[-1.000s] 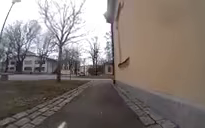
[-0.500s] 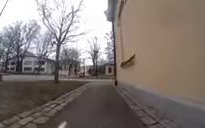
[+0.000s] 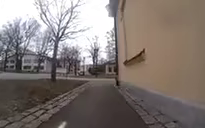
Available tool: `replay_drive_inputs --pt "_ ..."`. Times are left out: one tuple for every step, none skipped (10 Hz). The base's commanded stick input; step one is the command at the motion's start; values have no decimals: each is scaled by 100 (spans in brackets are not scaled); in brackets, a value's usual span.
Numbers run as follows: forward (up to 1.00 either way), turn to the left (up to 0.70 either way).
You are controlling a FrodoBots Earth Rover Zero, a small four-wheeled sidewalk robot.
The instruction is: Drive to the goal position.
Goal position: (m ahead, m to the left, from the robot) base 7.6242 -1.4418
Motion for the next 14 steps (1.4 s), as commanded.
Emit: replay_drive_inputs --pt "100 0" --pt "100 0" --pt "100 0" --pt "100 0" --pt "100 0" --pt "100 0" --pt "100 0" --pt "100 0" --pt "100 0" --pt "100 0" --pt "100 0" --pt "100 0" --pt "100 0" --pt "100 0"
